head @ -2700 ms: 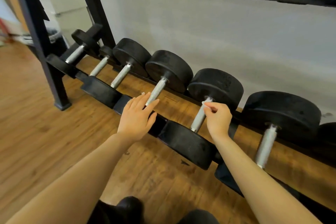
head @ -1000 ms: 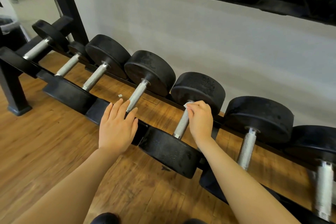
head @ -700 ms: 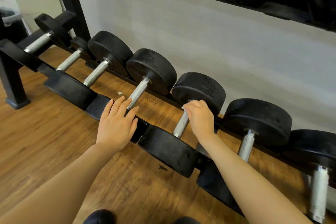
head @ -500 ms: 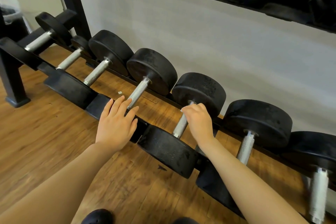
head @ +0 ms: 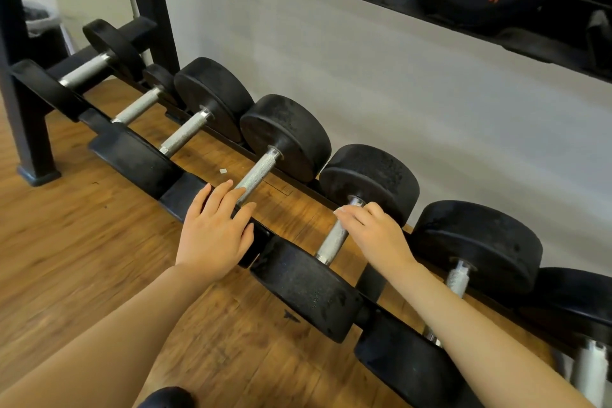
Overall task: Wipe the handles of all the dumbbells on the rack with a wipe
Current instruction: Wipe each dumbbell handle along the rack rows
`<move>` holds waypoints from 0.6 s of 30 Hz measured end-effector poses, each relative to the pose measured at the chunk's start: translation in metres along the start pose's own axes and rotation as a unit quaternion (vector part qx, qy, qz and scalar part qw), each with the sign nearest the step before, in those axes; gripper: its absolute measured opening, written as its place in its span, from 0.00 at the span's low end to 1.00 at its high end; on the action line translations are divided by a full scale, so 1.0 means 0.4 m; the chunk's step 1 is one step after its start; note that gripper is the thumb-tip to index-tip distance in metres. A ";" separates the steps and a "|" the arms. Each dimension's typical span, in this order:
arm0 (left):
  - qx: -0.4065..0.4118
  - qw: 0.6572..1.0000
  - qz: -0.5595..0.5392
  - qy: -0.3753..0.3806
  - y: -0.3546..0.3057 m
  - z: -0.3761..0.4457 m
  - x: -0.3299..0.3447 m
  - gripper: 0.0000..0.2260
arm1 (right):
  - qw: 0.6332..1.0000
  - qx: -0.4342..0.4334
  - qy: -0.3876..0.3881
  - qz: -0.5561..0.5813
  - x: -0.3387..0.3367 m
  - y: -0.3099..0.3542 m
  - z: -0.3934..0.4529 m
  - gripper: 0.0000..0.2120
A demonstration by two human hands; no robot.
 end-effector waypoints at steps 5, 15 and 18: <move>-0.003 1.000 -0.005 0.007 0.000 0.000 0.004 0.20 | 0.997 0.065 0.019 0.043 0.018 -0.038 0.016 0.27; -0.005 1.000 -0.002 0.005 0.001 0.001 0.008 0.18 | 0.982 0.103 -0.041 0.156 0.009 -0.037 0.007 0.12; -0.002 1.000 0.000 -0.001 0.003 0.001 0.013 0.17 | 0.989 0.031 -0.035 0.140 0.002 0.004 0.013 0.11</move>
Point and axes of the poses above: each hand's wrist, its own z-axis towards the middle knuckle, its own x-axis out of the palm, y = z × x, the point moved 8 cm from there along z, towards the middle knuckle, and after that the axes turned 4 degrees about x, right-handed, at the moved point
